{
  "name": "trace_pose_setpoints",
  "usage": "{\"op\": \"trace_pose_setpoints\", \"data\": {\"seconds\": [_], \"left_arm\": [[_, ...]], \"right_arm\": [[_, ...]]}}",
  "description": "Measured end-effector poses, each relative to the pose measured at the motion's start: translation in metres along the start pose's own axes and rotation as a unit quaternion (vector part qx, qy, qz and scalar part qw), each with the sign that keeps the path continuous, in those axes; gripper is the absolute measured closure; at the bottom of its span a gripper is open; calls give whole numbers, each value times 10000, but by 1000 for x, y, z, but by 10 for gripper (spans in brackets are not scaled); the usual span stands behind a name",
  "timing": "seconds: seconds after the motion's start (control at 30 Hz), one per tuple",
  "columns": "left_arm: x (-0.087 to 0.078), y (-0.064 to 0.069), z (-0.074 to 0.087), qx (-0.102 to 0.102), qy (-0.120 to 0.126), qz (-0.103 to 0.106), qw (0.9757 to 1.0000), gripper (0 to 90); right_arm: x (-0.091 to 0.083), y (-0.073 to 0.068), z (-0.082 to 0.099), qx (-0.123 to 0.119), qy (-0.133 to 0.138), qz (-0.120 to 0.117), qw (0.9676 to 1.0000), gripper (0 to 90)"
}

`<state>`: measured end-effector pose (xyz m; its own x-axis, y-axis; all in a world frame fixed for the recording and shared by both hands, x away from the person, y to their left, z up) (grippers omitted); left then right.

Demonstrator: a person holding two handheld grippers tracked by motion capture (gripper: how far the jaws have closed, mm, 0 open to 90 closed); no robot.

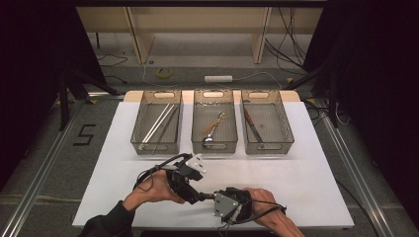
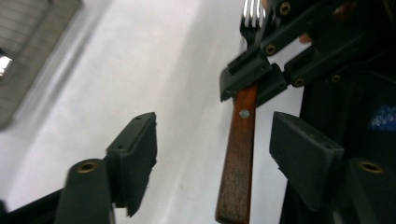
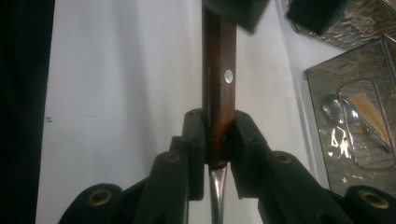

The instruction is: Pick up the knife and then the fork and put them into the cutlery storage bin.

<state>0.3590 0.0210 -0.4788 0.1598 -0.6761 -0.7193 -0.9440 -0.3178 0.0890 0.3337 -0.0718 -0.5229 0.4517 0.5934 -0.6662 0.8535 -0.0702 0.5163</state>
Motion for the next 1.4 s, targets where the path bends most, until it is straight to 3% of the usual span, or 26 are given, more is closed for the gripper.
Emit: {"op": "trace_pose_setpoints", "data": {"seconds": [0.17,0.33,0.4,0.43,0.67,0.8,0.97,1.17,1.3,1.4], "left_arm": [[-9,-4,-6,-142,538,-216,9982,268],[-15,-10,-11,-190,900,-401,9950,239],[-16,-12,-10,-251,1011,-443,9936,229],[-17,-13,-10,-243,1050,-489,9930,227],[-28,-17,-14,-420,1621,-730,9832,219],[-35,-20,-12,-451,1957,-894,9755,215],[-43,-26,-2,-634,2250,-1049,9666,216],[-47,-29,7,-731,2424,-1189,9601,217],[-48,-31,13,-716,2464,-1277,9581,218],[-49,-34,17,-799,2523,-1365,9546,218]], "right_arm": [[-3,3,3,97,21,77,9999,780],[-7,8,9,122,-6,138,9998,780],[-7,8,9,303,16,188,9994,780],[-8,10,11,185,-22,192,9996,780],[-13,17,16,273,-38,352,9990,779],[-17,23,21,365,-58,449,9983,779],[-22,30,27,564,-70,565,9968,780],[-26,40,34,791,-50,739,9941,779],[-27,45,38,939,-29,853,9919,779],[-29,49,41,1050,-26,900,9904,779]]}}
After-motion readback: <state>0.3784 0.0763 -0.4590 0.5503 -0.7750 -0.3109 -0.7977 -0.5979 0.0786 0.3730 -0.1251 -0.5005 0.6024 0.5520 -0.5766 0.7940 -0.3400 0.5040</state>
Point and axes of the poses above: each handheld gripper's, and its own axes: x roughly forward along the jaws, z roughly out of its underside, y roughly to its right, the point moved 9 cm from there along x, roughly forward along the jaws, and after that the axes turned 8 degrees about y, right-handed, at the moved point
